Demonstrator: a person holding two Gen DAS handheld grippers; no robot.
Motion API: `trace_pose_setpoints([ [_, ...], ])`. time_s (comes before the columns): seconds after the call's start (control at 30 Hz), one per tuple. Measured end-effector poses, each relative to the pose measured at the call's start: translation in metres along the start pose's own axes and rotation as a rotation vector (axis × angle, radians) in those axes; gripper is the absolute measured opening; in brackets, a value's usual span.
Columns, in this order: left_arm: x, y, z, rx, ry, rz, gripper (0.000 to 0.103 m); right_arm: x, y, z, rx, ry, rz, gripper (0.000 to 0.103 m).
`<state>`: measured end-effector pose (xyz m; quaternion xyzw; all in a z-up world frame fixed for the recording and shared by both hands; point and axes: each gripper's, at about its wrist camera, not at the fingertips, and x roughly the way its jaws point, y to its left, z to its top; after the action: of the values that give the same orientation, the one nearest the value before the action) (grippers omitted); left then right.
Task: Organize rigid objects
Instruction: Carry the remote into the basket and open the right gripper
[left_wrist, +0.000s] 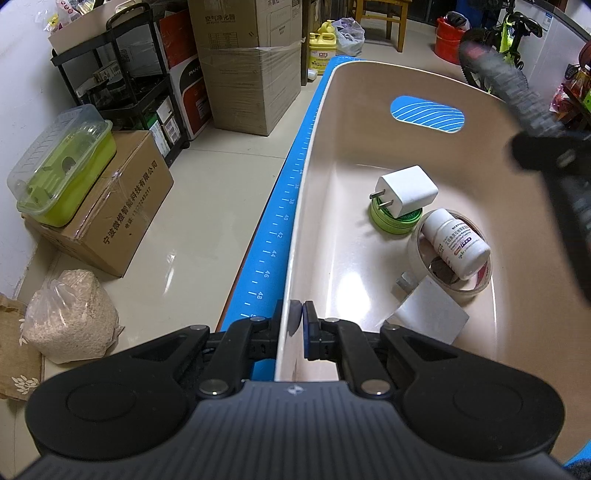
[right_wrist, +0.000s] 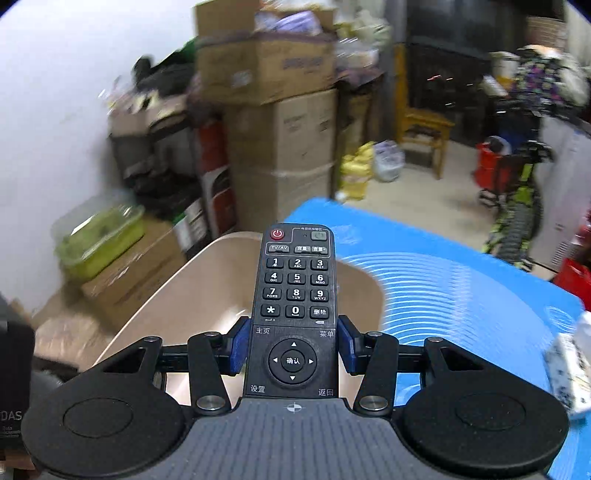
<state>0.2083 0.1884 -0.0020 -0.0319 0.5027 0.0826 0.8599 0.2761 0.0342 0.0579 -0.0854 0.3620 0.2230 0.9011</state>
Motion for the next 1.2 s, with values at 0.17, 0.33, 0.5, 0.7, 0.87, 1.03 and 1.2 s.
trace_pose_setpoints([
  [0.17,0.000,0.001,0.000,0.001,0.000,0.000,0.010,0.033,0.026,-0.008,-0.027,0.117,0.026,0.054],
  [0.33,0.000,0.000,0.000,0.000,0.001,0.000,0.009,0.060,0.035,-0.022,-0.018,0.219,0.033,0.054],
  [0.5,0.000,0.000,0.000,0.001,0.001,0.001,0.009,0.073,0.044,-0.026,-0.048,0.267,0.043,0.054],
  [0.7,0.000,0.001,0.000,0.001,0.001,0.001,0.010,0.081,0.051,-0.028,-0.088,0.321,0.058,0.054],
  [0.87,0.001,0.001,0.001,0.001,0.001,0.001,0.010,0.092,0.051,-0.030,-0.099,0.356,0.063,0.054],
  [1.03,0.002,0.001,0.001,0.003,0.002,0.003,0.010,0.095,0.052,-0.028,-0.115,0.359,0.053,0.054],
  [1.2,0.002,0.001,0.000,0.003,0.002,0.003,0.010,0.099,0.058,-0.028,-0.126,0.362,0.043,0.054],
])
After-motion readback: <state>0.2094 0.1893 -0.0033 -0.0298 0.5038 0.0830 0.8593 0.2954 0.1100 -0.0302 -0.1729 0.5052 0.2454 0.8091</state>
